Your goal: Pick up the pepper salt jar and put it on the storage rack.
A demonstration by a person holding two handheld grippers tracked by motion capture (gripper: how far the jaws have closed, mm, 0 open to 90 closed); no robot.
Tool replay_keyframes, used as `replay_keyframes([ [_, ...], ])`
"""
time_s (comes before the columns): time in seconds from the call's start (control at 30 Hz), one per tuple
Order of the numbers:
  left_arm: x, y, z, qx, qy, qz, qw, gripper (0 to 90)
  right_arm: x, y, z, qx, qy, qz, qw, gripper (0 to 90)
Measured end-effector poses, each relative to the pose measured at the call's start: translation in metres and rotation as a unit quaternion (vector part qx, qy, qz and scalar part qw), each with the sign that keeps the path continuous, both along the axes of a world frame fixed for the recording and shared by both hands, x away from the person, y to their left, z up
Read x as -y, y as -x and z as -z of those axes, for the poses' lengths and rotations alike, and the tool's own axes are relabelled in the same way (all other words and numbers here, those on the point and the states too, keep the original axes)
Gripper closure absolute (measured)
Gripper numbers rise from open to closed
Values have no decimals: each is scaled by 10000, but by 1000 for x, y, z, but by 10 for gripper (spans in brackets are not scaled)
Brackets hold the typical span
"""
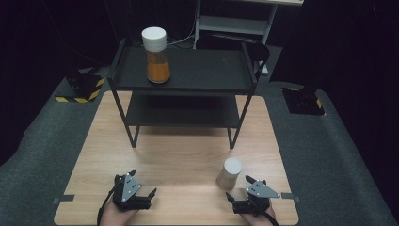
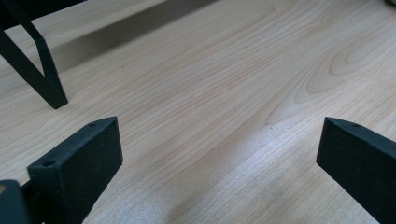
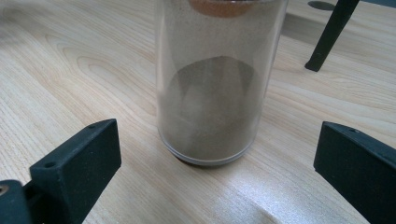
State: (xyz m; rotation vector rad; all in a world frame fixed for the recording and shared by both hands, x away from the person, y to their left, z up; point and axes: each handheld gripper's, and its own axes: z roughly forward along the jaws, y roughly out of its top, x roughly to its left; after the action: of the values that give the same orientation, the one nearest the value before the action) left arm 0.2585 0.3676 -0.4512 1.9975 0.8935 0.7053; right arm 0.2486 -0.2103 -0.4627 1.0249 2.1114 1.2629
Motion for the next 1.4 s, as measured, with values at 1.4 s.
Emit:
replay_keyframes([
  [1.4, -12, -2, 0, -247, 371, -42, 9990, 4, 6, 12, -4, 316, -341, 122, 9988, 2],
])
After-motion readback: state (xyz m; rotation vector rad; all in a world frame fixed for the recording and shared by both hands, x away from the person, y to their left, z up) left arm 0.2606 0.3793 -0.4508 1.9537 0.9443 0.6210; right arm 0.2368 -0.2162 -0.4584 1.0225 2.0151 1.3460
